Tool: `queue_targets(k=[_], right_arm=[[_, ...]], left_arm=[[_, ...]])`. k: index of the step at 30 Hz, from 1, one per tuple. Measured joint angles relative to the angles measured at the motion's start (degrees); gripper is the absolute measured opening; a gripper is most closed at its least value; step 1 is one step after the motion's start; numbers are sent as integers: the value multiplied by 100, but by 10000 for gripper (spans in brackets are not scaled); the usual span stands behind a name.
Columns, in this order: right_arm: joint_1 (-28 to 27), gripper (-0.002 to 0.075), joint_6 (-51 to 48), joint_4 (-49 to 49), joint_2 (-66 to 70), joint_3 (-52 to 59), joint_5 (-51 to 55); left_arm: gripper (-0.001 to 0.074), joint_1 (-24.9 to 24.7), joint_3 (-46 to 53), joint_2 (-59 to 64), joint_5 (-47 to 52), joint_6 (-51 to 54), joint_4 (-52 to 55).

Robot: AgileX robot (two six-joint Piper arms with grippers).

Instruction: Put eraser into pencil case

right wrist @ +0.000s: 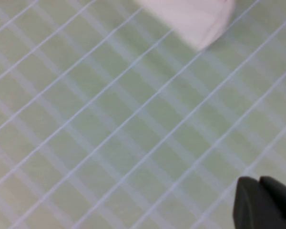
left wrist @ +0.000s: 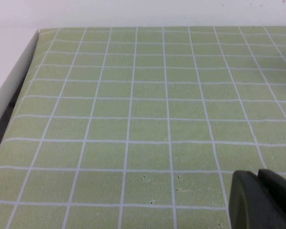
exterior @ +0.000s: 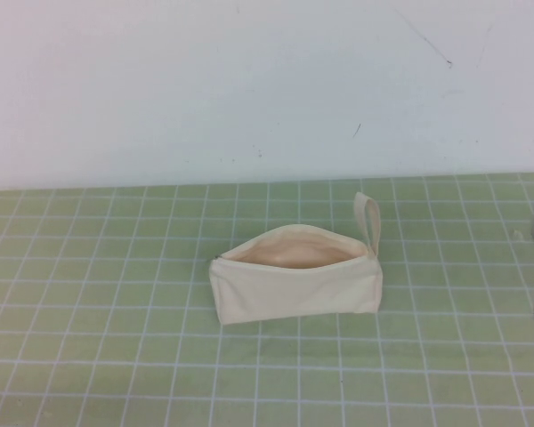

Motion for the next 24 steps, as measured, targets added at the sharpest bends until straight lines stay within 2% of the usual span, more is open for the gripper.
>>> queue_targets(k=[9, 17, 24], right_arm=[[0, 0, 109, 755, -318, 1411, 345], [-24, 0, -445, -317, -621, 1562, 791], [-719, 0, -532, -485, -2263, 1562, 679]], left_arm=[[-1, 0, 0, 0, 0, 0, 0], [-1, 13, 0, 0, 0, 0, 0], [-1, 13, 0, 0, 0, 0, 0]])
